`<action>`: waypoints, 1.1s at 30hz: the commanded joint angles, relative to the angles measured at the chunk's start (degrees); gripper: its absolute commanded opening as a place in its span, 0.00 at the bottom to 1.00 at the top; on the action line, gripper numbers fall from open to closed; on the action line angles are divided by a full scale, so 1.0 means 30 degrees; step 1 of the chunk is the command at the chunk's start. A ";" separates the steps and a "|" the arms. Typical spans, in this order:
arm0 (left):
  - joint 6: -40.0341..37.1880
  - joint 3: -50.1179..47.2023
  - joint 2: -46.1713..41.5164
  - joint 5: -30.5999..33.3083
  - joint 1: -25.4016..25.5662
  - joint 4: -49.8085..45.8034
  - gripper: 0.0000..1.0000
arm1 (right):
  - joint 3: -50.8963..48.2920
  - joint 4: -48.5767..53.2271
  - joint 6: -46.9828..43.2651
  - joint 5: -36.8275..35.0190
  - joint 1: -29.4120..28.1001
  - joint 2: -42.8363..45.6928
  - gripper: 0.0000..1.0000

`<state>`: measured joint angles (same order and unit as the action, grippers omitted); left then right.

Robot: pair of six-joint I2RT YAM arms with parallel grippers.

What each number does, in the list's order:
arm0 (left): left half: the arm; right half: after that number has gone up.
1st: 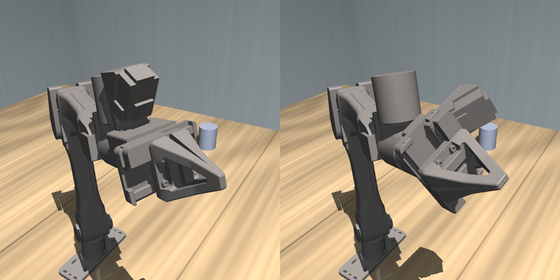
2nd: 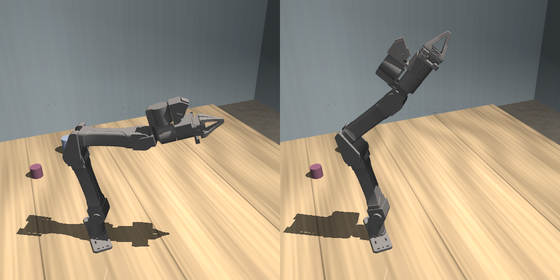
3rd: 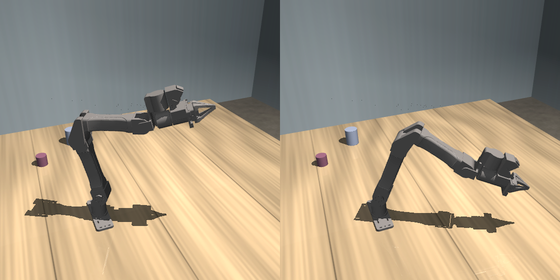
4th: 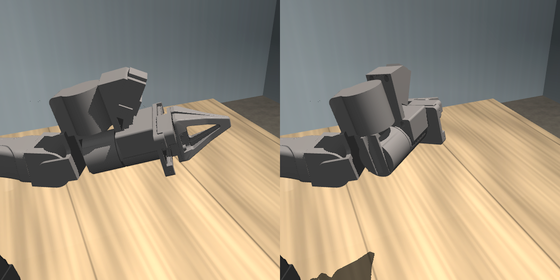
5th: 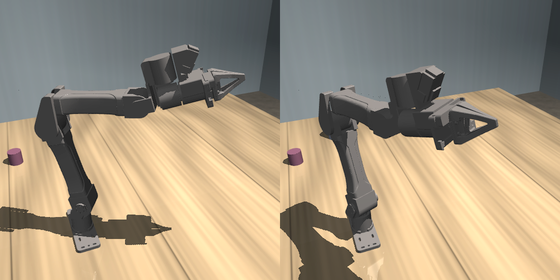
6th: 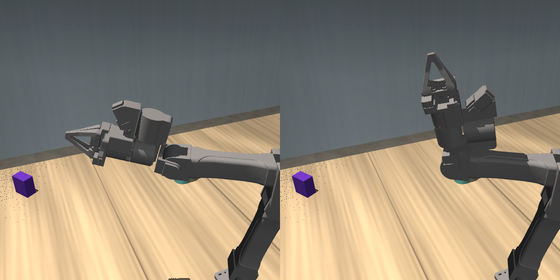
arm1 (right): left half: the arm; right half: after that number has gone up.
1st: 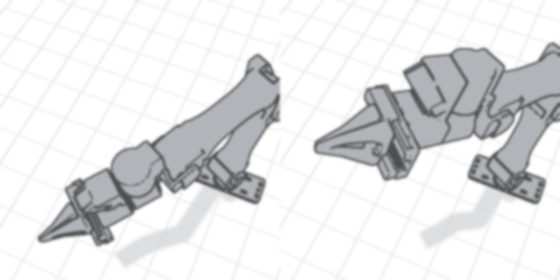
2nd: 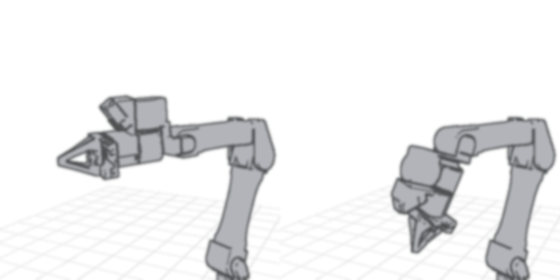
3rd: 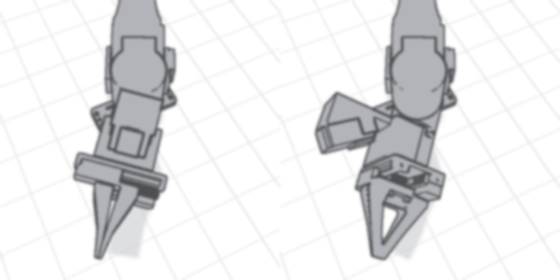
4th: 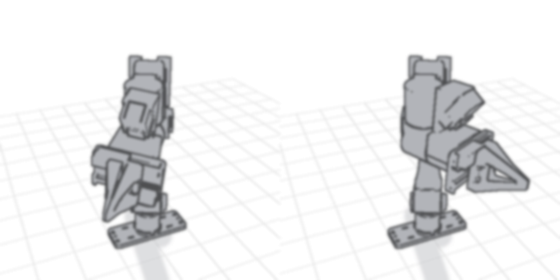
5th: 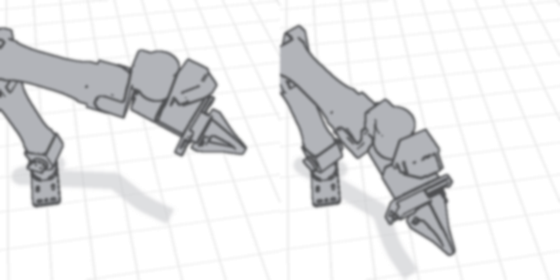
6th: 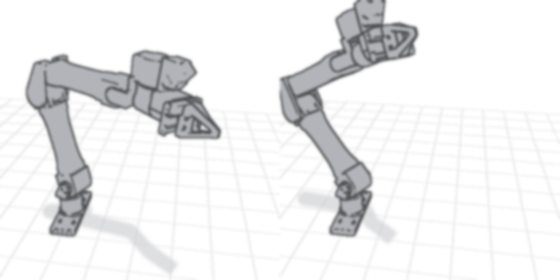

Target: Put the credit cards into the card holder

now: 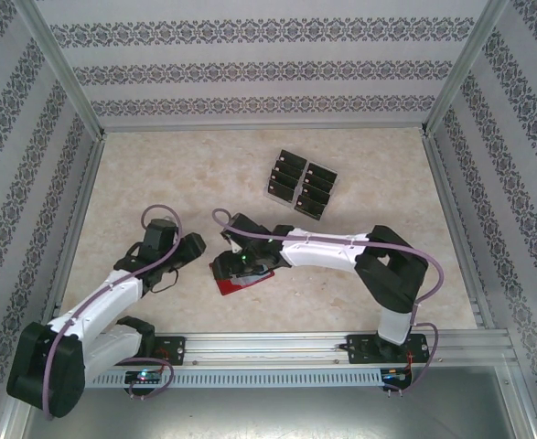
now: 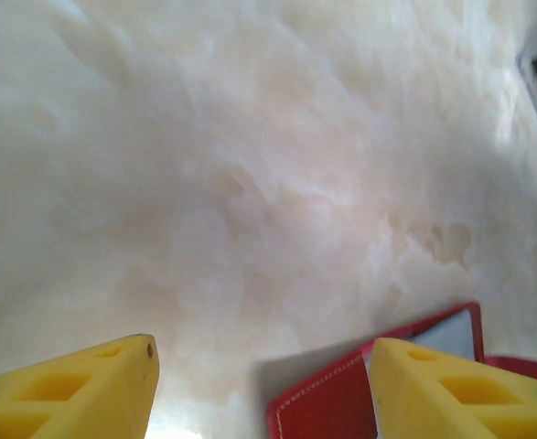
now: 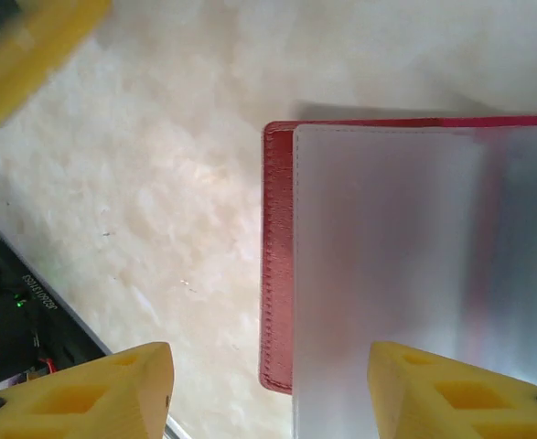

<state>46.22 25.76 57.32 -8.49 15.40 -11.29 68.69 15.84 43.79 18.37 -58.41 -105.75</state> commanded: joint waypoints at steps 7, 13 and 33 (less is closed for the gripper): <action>-0.0987 0.1185 -0.0092 -0.0916 -0.0419 -0.1333 0.63 | 0.1275 -0.0005 0.0617 0.1118 -0.0275 -0.2508 0.59; -0.1168 0.1079 -0.0316 -0.1719 -0.0402 -0.1701 0.63 | 0.0512 0.0105 0.0105 0.0870 0.0138 0.0440 0.59; 0.0122 0.1013 0.2430 0.1352 0.6315 -0.1611 0.64 | -0.2229 0.3108 -0.3404 -0.4542 0.5109 0.2434 0.55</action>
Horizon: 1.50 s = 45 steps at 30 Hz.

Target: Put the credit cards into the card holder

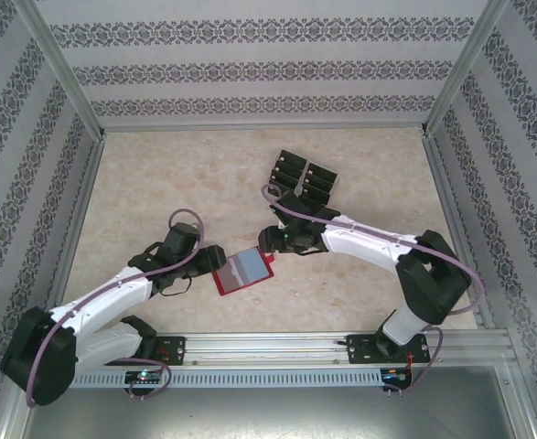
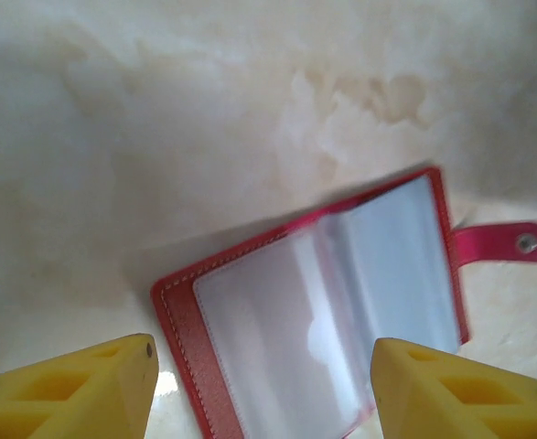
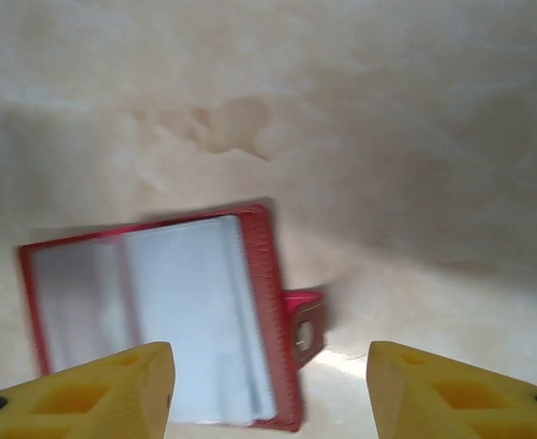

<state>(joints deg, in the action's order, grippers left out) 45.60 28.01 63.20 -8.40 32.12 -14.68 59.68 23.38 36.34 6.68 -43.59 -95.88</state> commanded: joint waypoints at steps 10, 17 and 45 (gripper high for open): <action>-0.0010 0.0370 0.2835 0.2538 0.1776 -0.1094 0.64 | -0.0105 -0.0018 -0.0635 -0.0820 0.0761 -0.1154 0.13; -0.0856 0.1292 0.5268 0.3071 0.1778 -0.0448 0.64 | -0.2110 -0.0801 0.0732 -0.1366 0.1453 0.0025 0.00; -0.5184 0.7170 0.8110 0.2472 -0.0554 -0.1902 0.69 | 0.3021 0.2797 -0.7477 0.0902 0.7477 0.2834 0.50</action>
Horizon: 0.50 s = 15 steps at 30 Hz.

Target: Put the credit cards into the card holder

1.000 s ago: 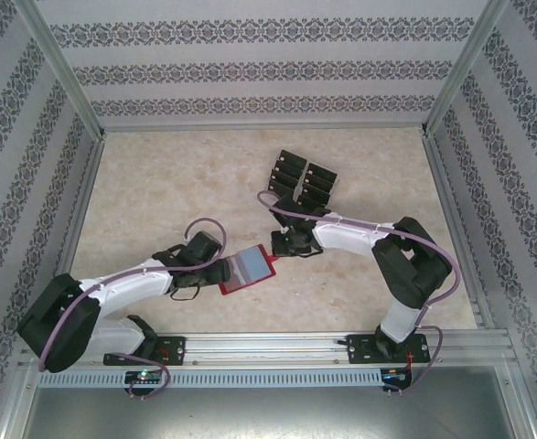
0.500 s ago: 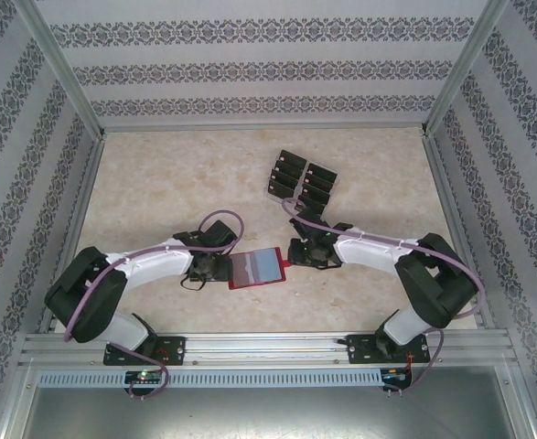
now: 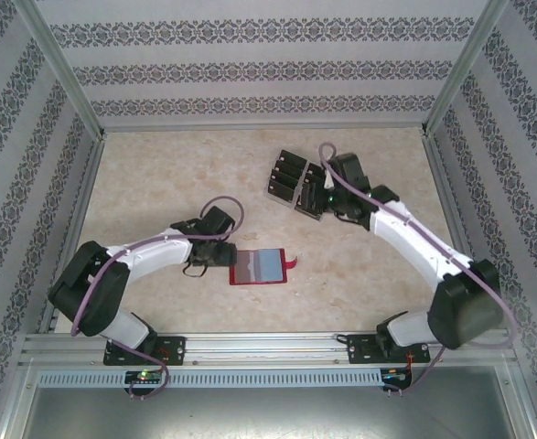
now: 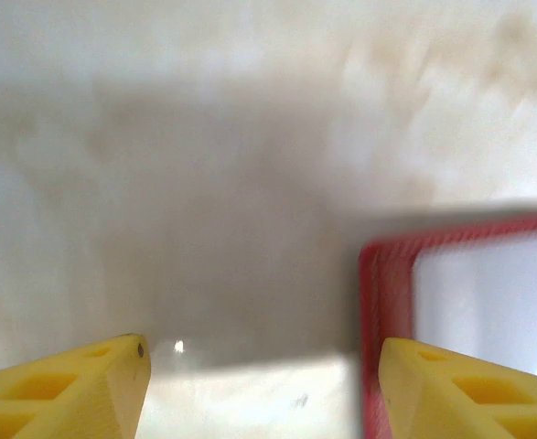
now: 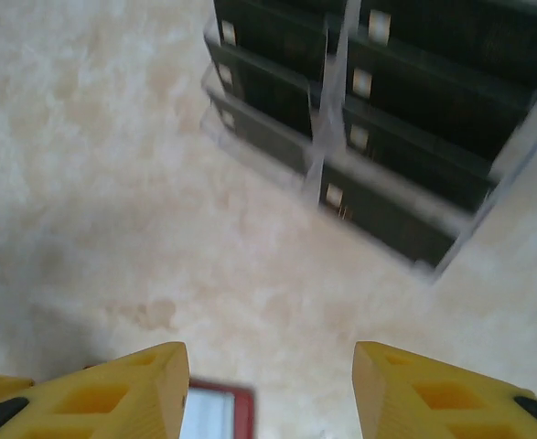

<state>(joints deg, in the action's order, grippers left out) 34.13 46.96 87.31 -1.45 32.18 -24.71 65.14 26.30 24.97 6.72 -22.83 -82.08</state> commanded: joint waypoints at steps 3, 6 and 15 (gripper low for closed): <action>-0.1704 0.1316 0.0041 -0.0328 -0.1388 0.1190 0.70 | 0.2944 0.2798 -0.6036 0.0601 0.0785 -0.3682 0.47; -0.1879 0.1598 -0.0432 -0.0526 -0.1832 0.0772 0.71 | 0.3803 0.2918 -0.7521 -0.0341 0.0841 -0.5053 0.43; -0.0968 0.0907 -0.2870 -0.1288 -0.2389 0.0337 0.73 | 0.4798 0.2833 -0.9136 -0.1548 0.0632 -0.7123 0.38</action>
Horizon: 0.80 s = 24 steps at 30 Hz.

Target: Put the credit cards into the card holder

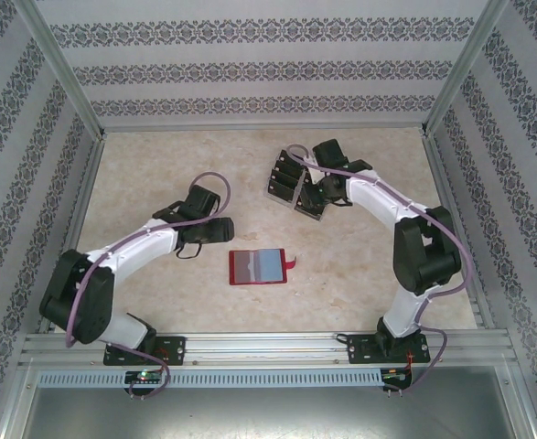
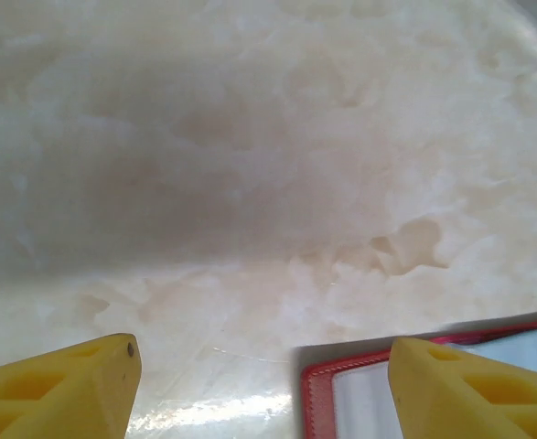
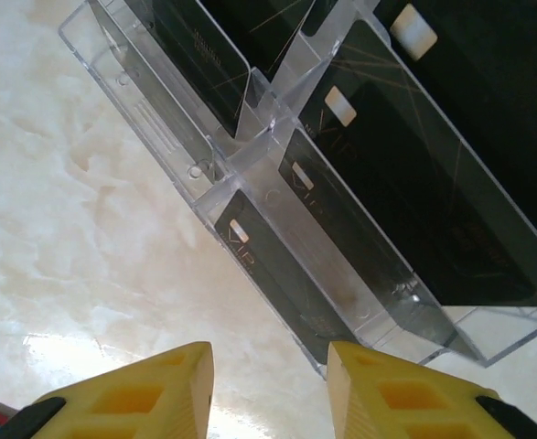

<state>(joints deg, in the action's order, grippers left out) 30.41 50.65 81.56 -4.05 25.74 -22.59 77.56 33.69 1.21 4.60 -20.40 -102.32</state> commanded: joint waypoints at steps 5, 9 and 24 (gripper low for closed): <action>0.1290 -0.1161 -0.2215 -0.0898 -0.0286 0.0156 0.73 | 0.0745 -0.0039 -0.1909 -0.2808 -0.0775 -0.1127 0.38; 0.1628 -0.1501 -0.2836 -0.0895 -0.0286 0.0262 0.73 | 0.0995 -0.0186 -0.2387 -0.3916 -0.1192 -0.1736 0.38; 0.1933 -0.1640 -0.3402 -0.0973 -0.0310 0.0381 0.74 | 0.1890 0.0273 -0.3273 -0.5662 -0.1752 -0.3426 0.35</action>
<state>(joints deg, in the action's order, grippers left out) 35.20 46.28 72.25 -6.07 25.36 -22.41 81.65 33.52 -7.38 -10.28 -24.71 -111.09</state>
